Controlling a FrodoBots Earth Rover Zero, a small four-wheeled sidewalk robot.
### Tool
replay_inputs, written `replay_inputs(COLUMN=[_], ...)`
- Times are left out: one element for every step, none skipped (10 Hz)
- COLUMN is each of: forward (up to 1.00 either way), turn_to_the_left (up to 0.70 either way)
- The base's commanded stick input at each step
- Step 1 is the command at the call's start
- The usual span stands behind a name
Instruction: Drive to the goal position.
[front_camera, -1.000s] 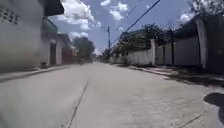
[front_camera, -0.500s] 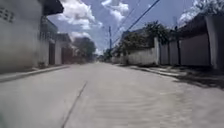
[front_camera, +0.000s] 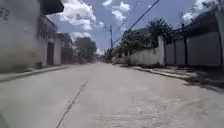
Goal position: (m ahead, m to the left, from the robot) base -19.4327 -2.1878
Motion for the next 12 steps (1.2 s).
replay_inputs(forward=[0.85,0.85,0.85,0.85,0.85,0.85,0.85,0.85,0.85,0.85,0.85,0.85], turn_to_the_left=[0.0,0.0,0.0,0.0,0.0,0.0,0.0,0.0,0.0,0.0,0.0,0.0])
